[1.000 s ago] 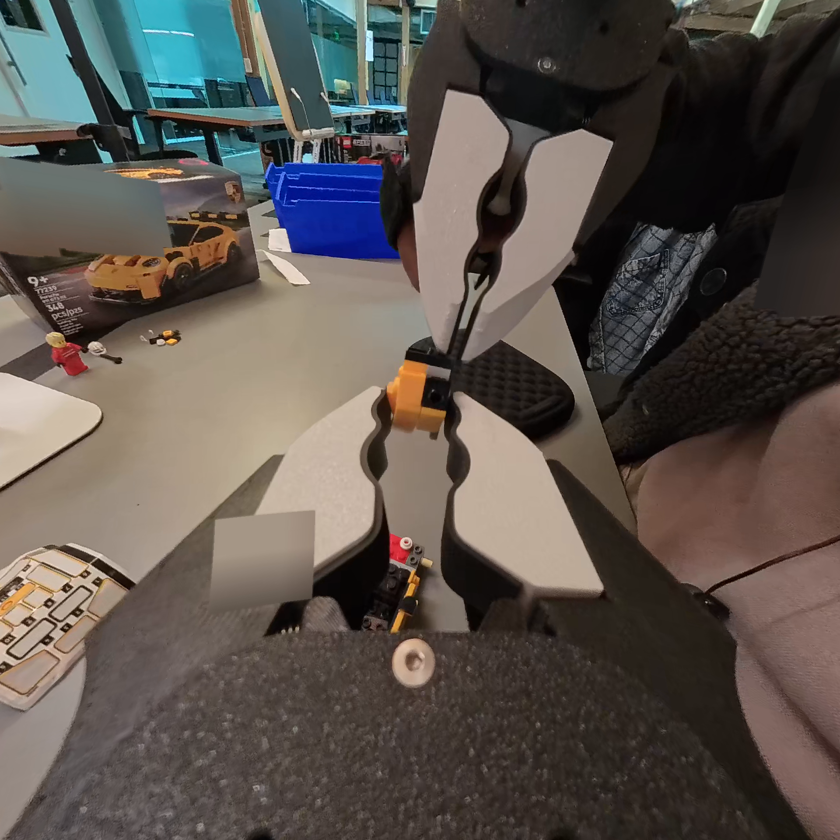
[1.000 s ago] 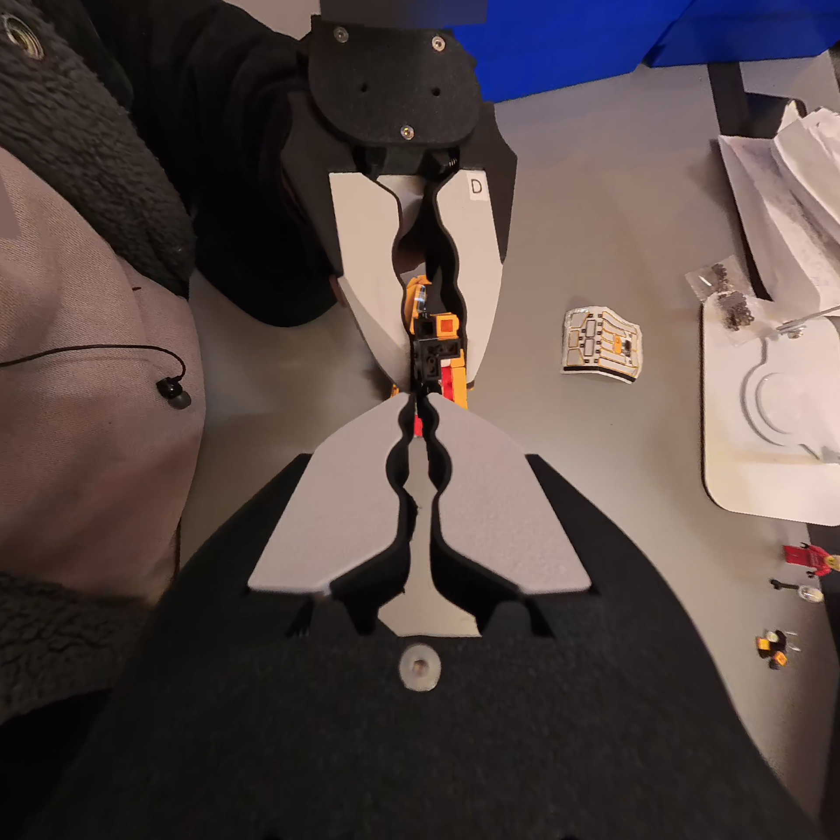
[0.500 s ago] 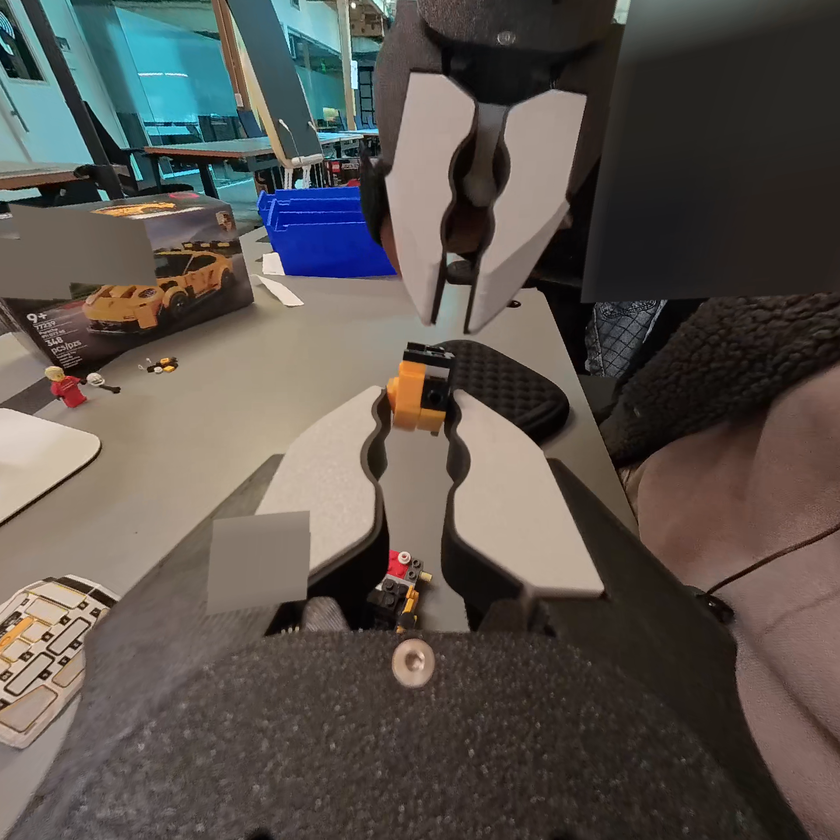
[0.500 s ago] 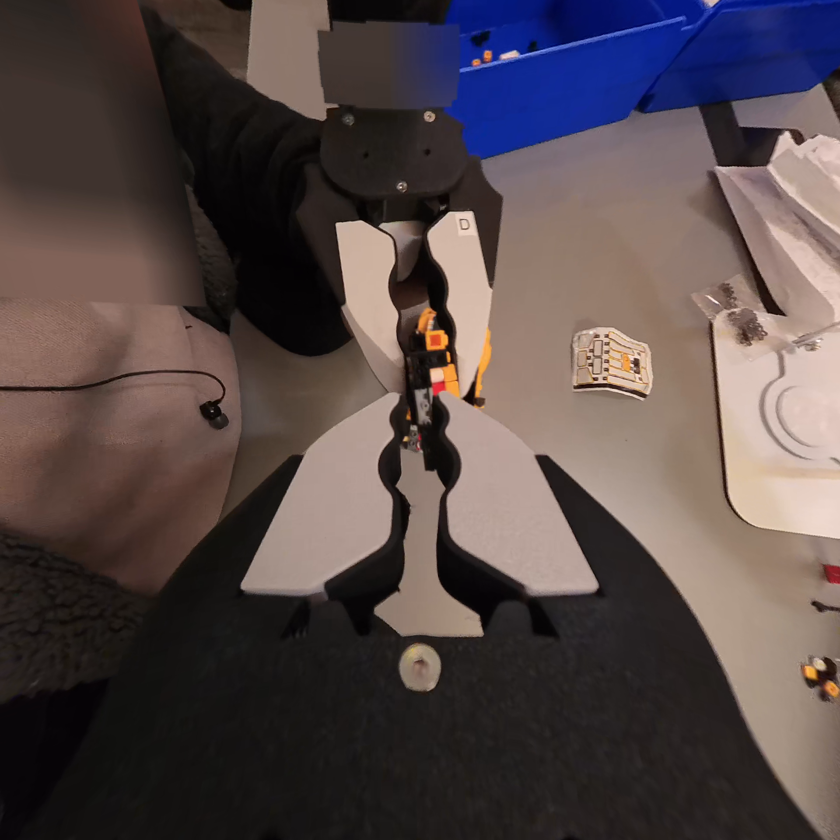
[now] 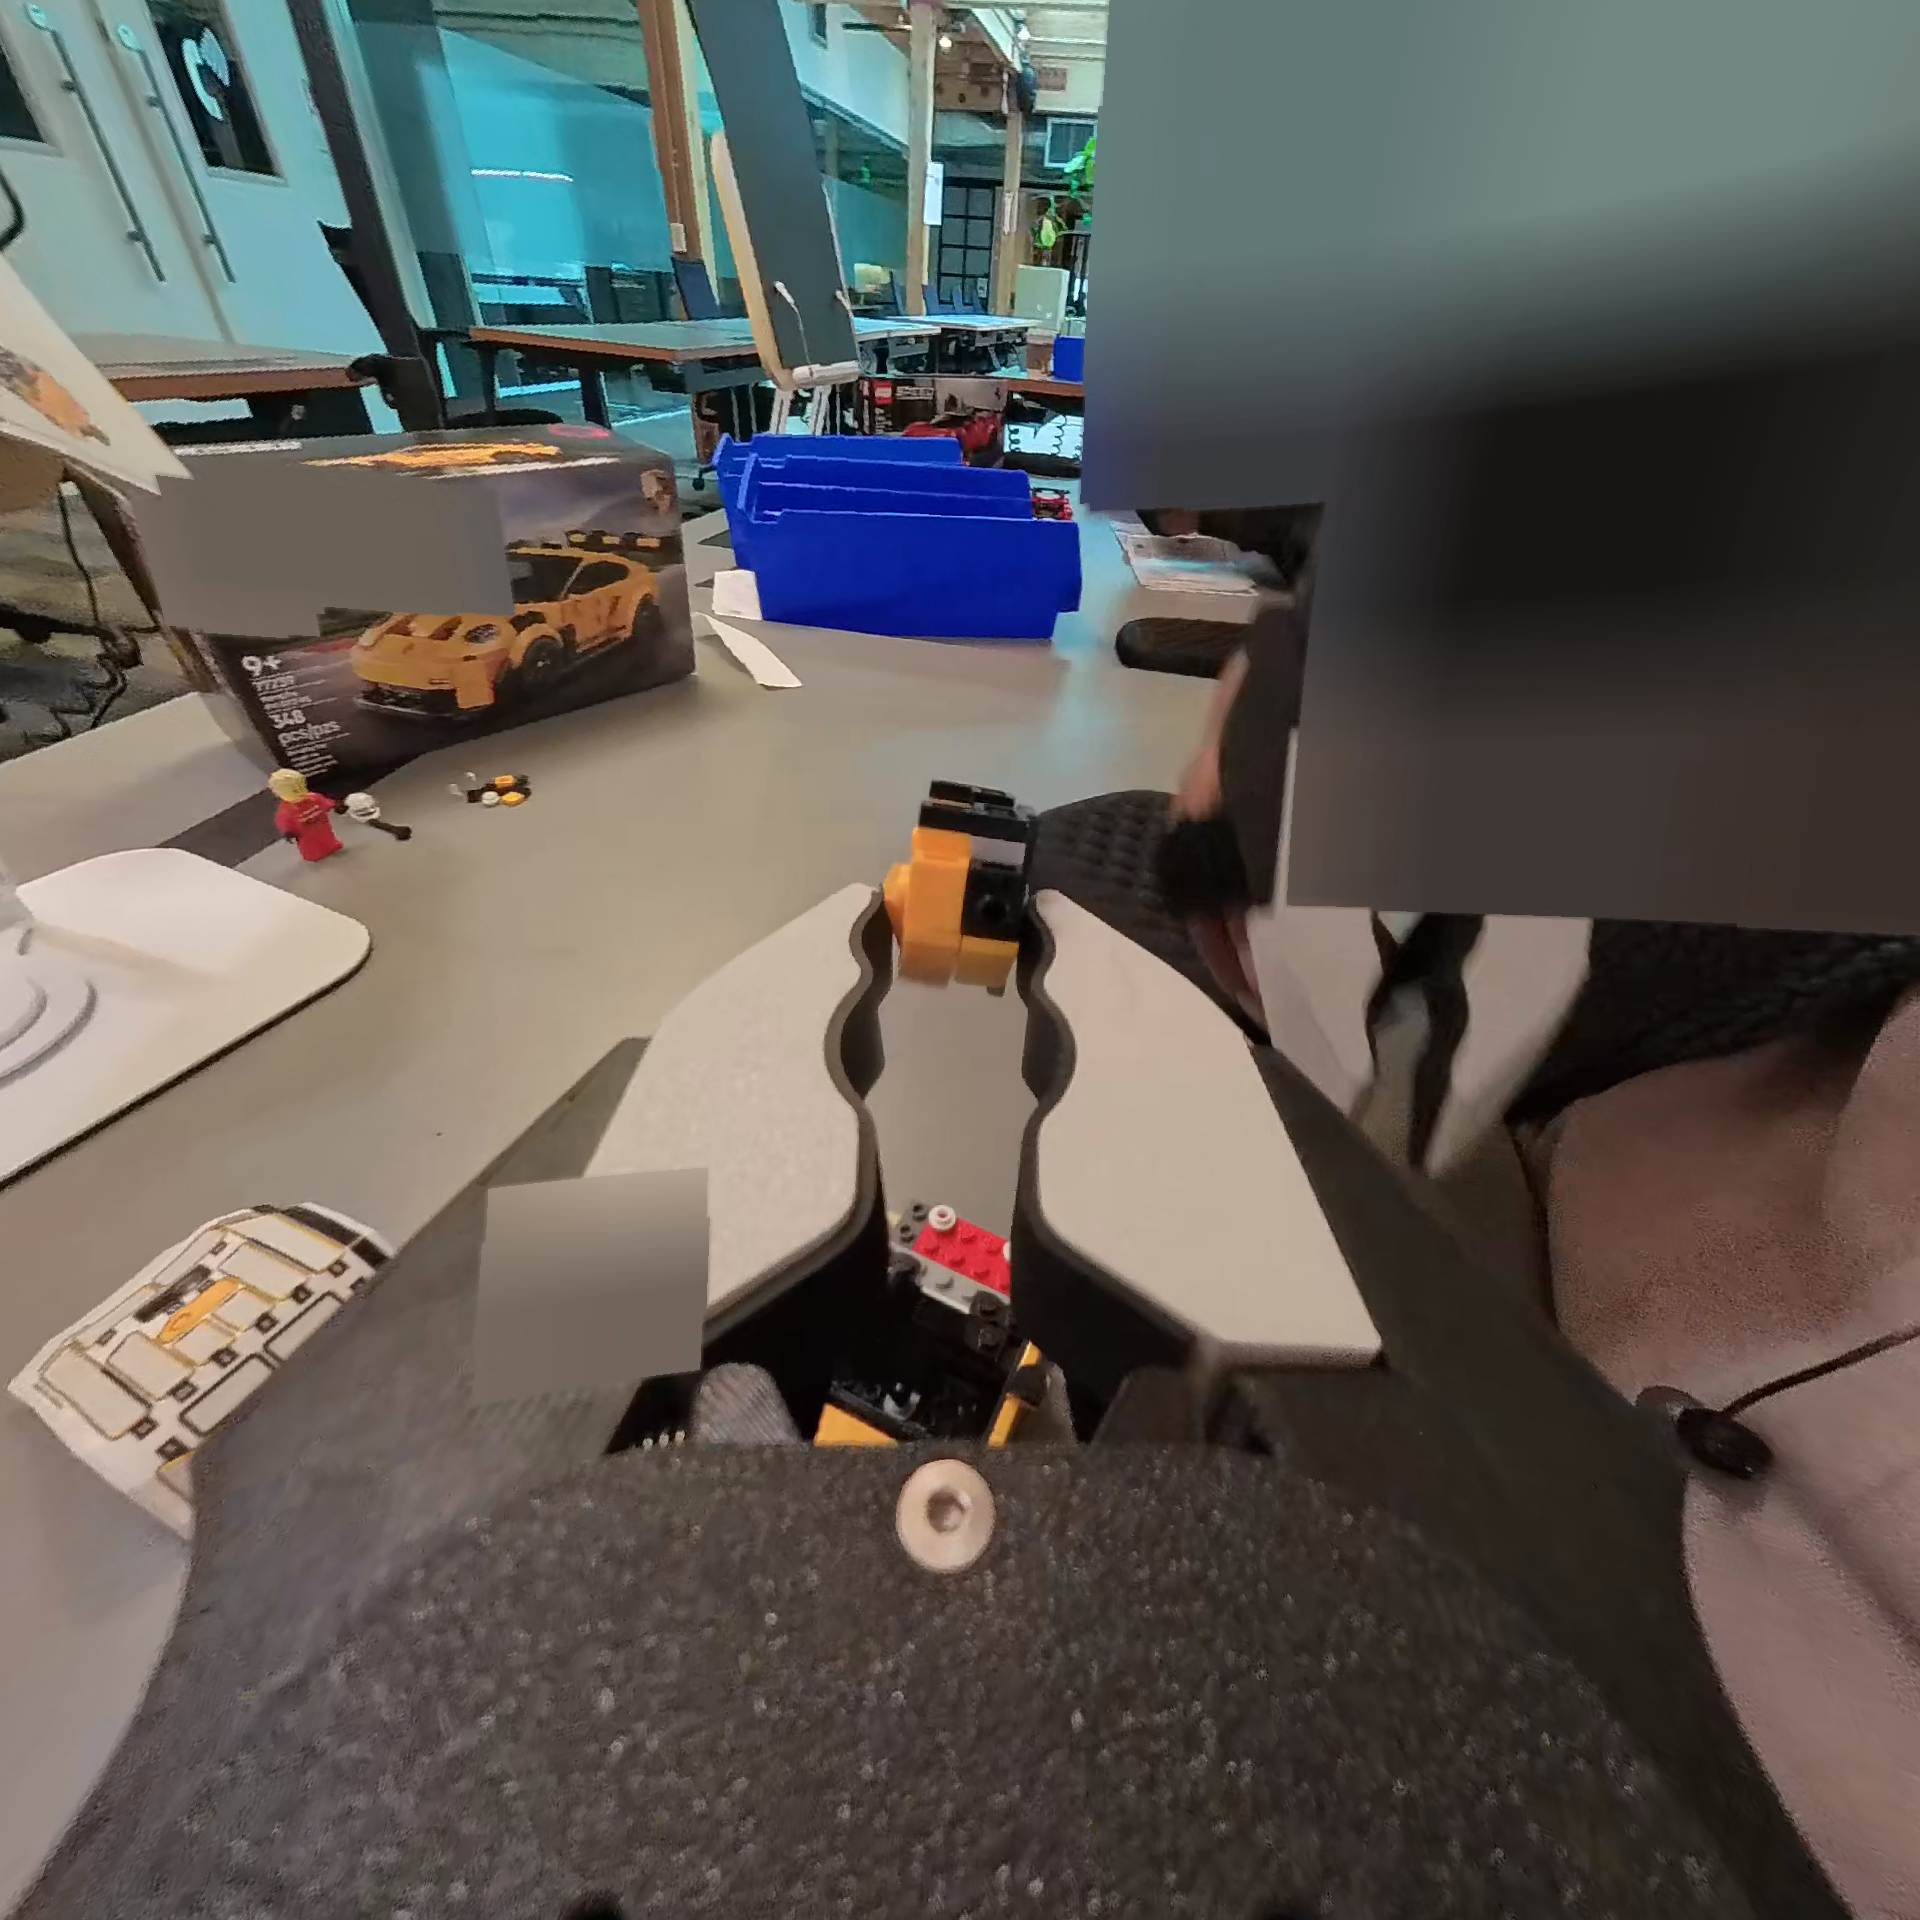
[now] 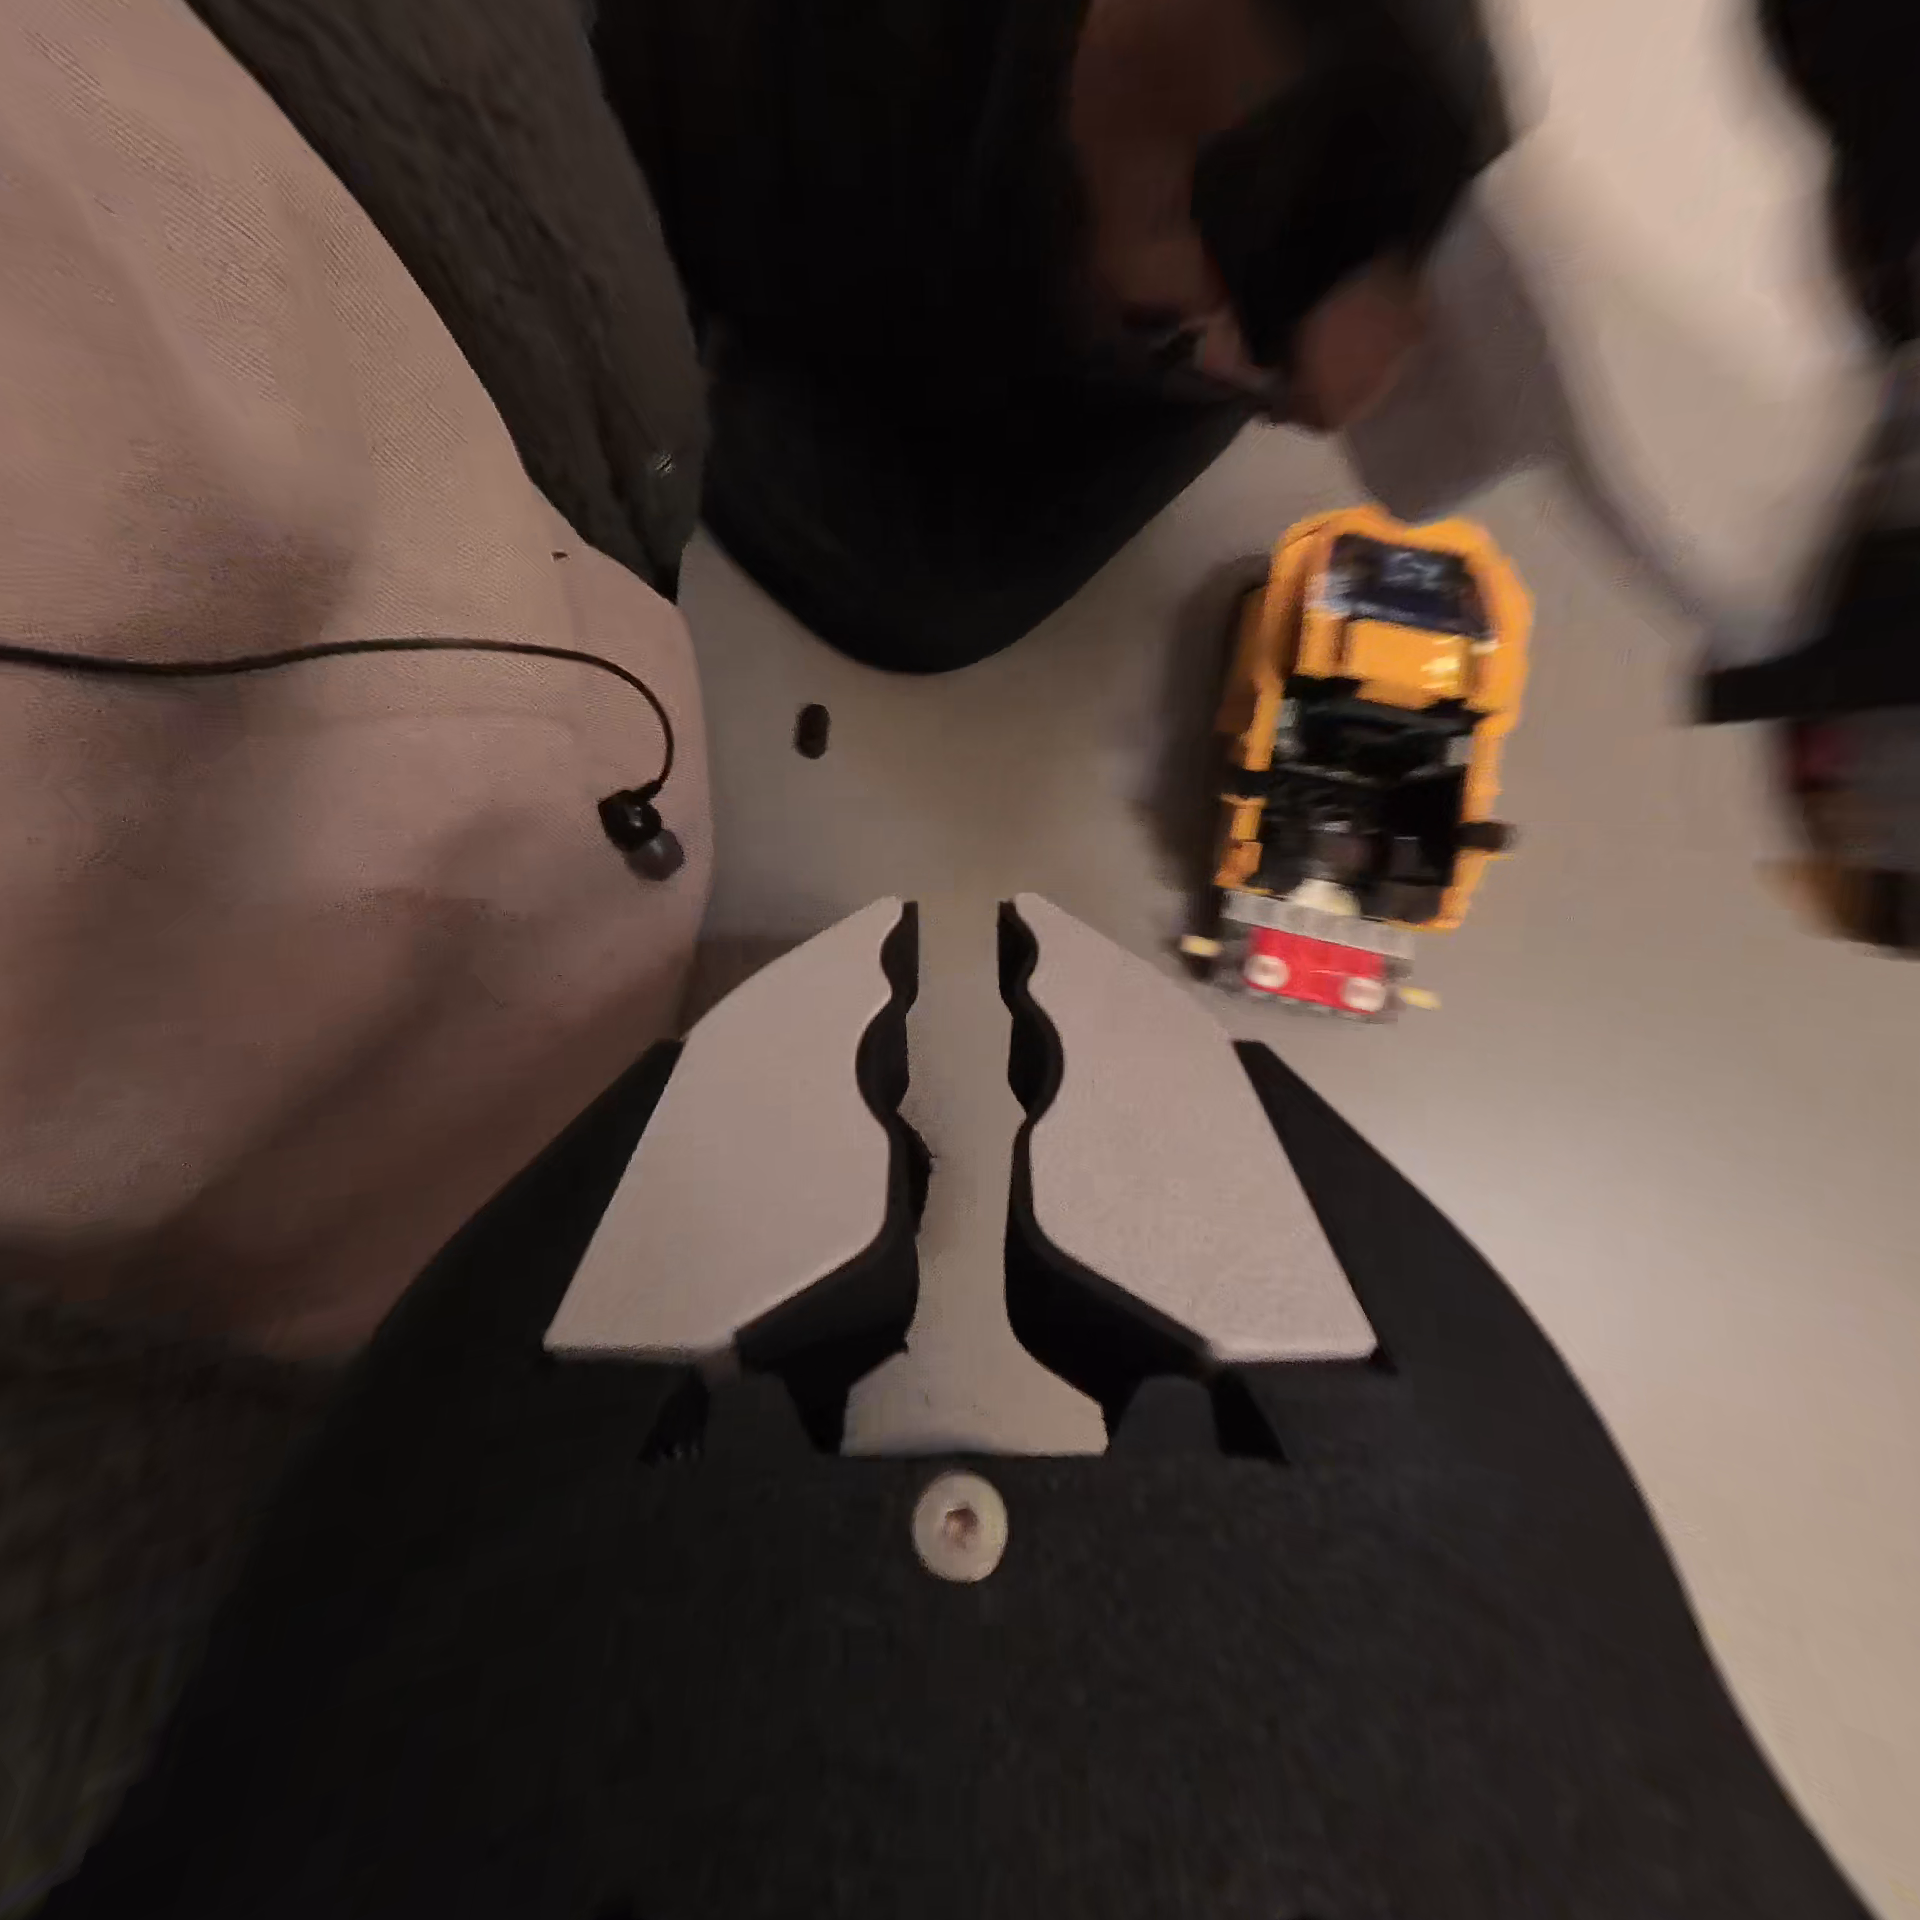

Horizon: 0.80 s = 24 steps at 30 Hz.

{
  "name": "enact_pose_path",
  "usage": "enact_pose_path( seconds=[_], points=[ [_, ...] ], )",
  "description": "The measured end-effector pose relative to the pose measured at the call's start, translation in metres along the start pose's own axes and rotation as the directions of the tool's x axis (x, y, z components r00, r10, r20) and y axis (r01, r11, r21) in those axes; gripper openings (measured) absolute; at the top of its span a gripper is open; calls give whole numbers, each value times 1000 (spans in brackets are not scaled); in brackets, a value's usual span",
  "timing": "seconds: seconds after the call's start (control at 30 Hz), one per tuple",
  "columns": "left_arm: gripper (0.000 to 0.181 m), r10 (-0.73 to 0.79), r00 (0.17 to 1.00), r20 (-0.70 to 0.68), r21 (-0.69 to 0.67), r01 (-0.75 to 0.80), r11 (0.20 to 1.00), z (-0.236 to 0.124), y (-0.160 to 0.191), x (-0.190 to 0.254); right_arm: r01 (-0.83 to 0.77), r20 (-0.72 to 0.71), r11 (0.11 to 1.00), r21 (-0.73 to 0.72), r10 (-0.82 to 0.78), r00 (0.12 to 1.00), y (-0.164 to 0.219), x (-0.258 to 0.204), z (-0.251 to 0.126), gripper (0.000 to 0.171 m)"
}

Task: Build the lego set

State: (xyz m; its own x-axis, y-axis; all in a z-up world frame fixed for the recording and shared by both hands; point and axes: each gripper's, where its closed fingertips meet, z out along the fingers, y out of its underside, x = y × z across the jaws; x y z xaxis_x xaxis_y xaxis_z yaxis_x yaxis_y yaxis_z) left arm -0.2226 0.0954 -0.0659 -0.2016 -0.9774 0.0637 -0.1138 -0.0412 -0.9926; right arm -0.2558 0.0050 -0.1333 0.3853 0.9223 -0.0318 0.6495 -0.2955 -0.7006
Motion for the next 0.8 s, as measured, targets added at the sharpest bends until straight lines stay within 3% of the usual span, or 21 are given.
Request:
enact_pose_path(
  seconds=[0.2,0.43,0.57,0.73,0.8],
  points=[
    [23,-16,999,38,-4,17,1000,-1,6,-13,-21,27,1000,-13,21,999,3,-32,68,16],
    [23,-4,997,76,-26,6,1000,-1,13,-21,29,8,996,-84,-28,1000,5,-42,101,17],
    [23,17,996,83,-35,-15,999,-2,14,-20,22,-9,996,-88,-23,1000,4,-40,99,0],
    [23,27,995,92,-49,-23,999,-1,16,-21,-18,-133,994,-107,4,991,20,-9,64,0],
    [23,28,995,96,-52,-23,998,-1,17,-22,23,-94,997,-71,-29,995,15,-16,54,0]
  ],
)
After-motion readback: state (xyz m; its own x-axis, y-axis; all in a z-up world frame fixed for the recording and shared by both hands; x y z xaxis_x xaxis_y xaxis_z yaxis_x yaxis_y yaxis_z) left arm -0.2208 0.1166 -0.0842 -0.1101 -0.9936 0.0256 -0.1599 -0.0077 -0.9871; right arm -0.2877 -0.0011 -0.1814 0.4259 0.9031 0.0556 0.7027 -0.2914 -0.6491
